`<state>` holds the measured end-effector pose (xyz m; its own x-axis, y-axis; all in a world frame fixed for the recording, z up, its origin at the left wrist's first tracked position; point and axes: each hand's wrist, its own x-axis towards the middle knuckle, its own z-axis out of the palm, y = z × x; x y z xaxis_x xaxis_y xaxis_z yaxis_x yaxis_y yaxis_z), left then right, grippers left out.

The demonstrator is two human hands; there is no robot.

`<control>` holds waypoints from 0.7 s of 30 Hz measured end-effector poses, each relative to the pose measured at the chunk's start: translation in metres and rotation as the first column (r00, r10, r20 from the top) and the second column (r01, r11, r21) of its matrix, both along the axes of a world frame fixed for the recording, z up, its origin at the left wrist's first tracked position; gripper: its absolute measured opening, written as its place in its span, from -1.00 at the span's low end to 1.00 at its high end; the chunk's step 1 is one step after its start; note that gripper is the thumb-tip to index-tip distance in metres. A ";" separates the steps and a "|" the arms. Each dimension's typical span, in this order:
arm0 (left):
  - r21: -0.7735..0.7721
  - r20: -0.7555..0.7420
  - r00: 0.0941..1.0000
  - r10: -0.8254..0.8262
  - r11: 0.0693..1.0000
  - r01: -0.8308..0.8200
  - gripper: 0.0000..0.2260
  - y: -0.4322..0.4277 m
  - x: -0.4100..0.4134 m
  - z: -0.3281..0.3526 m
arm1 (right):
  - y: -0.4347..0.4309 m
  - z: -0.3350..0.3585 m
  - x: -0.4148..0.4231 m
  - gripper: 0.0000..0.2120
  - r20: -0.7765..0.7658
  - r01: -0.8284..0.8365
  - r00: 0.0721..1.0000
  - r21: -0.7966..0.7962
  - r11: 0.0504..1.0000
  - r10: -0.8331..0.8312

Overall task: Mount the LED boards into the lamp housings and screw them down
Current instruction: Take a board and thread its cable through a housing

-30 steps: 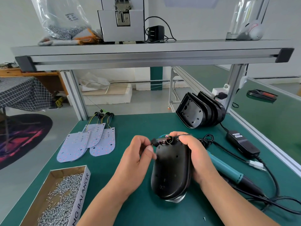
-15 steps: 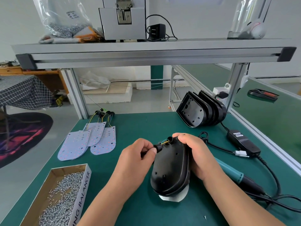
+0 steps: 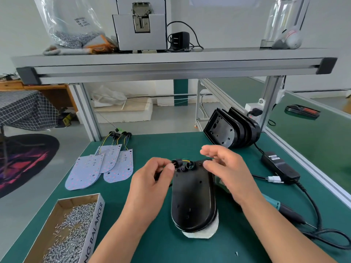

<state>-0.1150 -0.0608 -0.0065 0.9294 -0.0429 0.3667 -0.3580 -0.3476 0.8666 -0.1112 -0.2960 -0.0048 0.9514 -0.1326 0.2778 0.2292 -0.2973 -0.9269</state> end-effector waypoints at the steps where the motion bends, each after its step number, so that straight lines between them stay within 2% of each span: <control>1: 0.041 -0.005 1.000 -0.002 0.999 0.002 -0.86 0.000 -0.001 0.001 | -0.001 0.001 -0.001 -0.66 0.043 0.057 0.998 -0.098 0.993 -0.053; 3: 0.081 -0.018 1.000 0.003 0.997 -0.002 -0.84 -0.001 -0.003 0.002 | 0.002 0.004 -0.005 -0.67 0.238 0.148 0.967 -0.250 0.957 -0.088; 5: 0.079 -0.014 1.000 0.001 0.997 0.000 -0.84 -0.005 -0.005 0.004 | 0.014 0.006 -0.008 -0.65 0.465 0.186 0.884 -0.426 0.885 0.038; 6: 0.077 -0.010 1.000 -0.002 0.997 0.003 -0.83 -0.007 -0.007 0.004 | 0.023 0.005 -0.009 -0.62 0.515 0.191 0.849 -0.511 0.838 0.120; 9: 0.097 -0.004 1.000 -0.019 0.995 0.019 -0.78 -0.012 -0.010 0.003 | 0.041 -0.006 -0.013 -0.67 0.527 0.210 0.826 -0.619 0.757 0.202; 14: 0.089 -0.012 1.000 -0.019 0.996 0.020 -0.75 -0.014 -0.013 0.005 | 0.043 -0.007 -0.009 -0.80 0.566 0.252 0.795 -0.636 0.729 0.218; 21: 0.051 -0.065 0.998 0.023 0.999 -0.020 -0.79 -0.016 -0.016 0.008 | 0.050 -0.009 -0.007 -0.91 0.516 0.213 0.829 -0.649 0.730 0.217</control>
